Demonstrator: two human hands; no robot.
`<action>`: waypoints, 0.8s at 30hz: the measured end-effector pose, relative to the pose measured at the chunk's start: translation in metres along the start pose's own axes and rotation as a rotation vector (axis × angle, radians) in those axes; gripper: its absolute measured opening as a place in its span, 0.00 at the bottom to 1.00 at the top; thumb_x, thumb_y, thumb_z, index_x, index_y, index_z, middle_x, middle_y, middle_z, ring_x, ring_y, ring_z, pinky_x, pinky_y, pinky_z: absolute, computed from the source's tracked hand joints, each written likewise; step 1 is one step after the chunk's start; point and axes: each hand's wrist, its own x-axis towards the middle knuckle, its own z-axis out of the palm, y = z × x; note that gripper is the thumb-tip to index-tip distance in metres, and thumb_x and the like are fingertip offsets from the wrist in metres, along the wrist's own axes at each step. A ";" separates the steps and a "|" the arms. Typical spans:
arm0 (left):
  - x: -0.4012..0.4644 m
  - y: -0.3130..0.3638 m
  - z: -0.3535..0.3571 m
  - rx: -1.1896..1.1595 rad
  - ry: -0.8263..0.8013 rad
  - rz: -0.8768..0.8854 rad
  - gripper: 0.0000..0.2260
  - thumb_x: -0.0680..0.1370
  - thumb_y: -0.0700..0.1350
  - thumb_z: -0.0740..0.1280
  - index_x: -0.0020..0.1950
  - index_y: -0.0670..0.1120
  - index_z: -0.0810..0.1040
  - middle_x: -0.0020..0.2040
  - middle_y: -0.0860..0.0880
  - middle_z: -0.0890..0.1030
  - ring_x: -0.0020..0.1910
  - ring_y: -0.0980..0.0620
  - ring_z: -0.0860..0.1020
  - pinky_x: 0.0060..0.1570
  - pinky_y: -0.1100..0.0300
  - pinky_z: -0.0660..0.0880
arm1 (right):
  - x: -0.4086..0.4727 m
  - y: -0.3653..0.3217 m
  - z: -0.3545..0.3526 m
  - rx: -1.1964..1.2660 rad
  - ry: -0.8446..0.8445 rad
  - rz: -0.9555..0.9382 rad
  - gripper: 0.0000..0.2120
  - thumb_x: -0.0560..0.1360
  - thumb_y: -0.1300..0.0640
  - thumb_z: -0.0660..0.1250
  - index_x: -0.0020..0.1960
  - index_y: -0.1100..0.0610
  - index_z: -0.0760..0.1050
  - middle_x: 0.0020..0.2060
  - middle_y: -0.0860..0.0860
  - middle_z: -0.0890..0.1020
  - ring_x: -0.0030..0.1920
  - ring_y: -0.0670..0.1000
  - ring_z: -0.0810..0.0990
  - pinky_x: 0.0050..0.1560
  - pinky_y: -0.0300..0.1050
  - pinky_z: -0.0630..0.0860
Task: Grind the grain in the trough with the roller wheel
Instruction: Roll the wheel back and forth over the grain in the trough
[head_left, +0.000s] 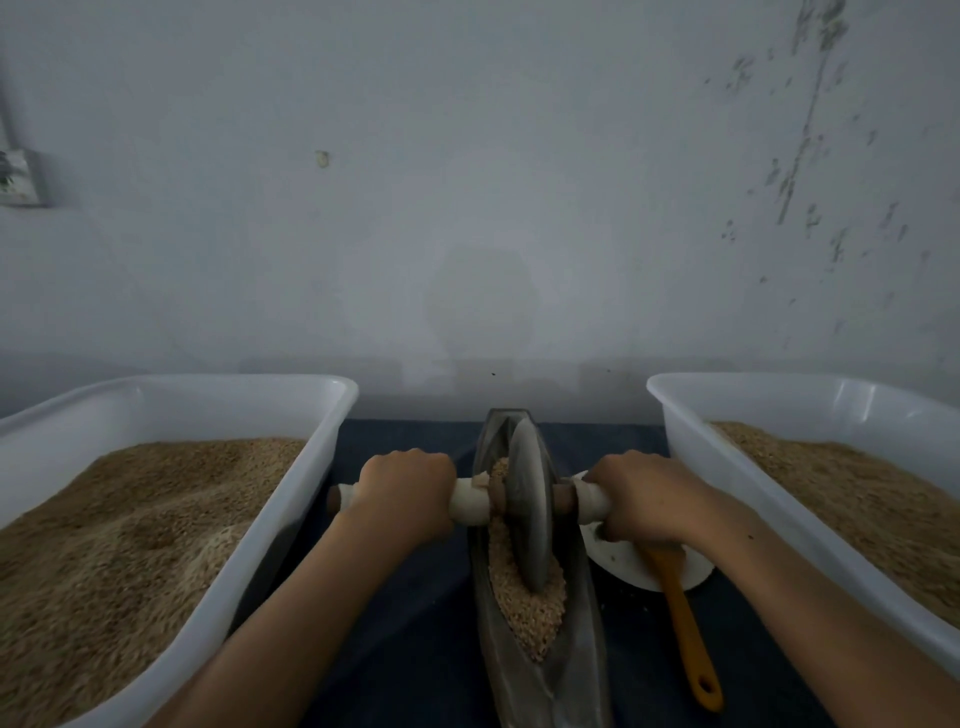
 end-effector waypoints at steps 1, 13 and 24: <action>-0.001 -0.001 -0.001 0.000 -0.028 0.004 0.15 0.74 0.48 0.68 0.59 0.47 0.74 0.52 0.49 0.78 0.51 0.49 0.77 0.45 0.58 0.69 | -0.001 0.000 -0.002 0.006 -0.041 -0.002 0.14 0.72 0.53 0.69 0.58 0.51 0.76 0.49 0.51 0.81 0.49 0.51 0.80 0.49 0.46 0.77; -0.003 0.002 0.006 -0.066 0.207 -0.019 0.08 0.77 0.48 0.65 0.55 0.50 0.72 0.52 0.50 0.78 0.51 0.49 0.77 0.43 0.58 0.66 | 0.004 -0.002 0.013 0.024 0.321 0.038 0.04 0.75 0.57 0.62 0.43 0.49 0.72 0.42 0.48 0.80 0.44 0.51 0.79 0.41 0.44 0.72; -0.003 -0.002 0.000 -0.020 -0.001 0.035 0.14 0.75 0.49 0.67 0.59 0.48 0.74 0.52 0.49 0.79 0.50 0.50 0.78 0.44 0.59 0.69 | 0.004 0.004 0.000 0.042 -0.066 -0.006 0.10 0.71 0.54 0.70 0.51 0.50 0.75 0.41 0.47 0.77 0.42 0.48 0.78 0.38 0.40 0.70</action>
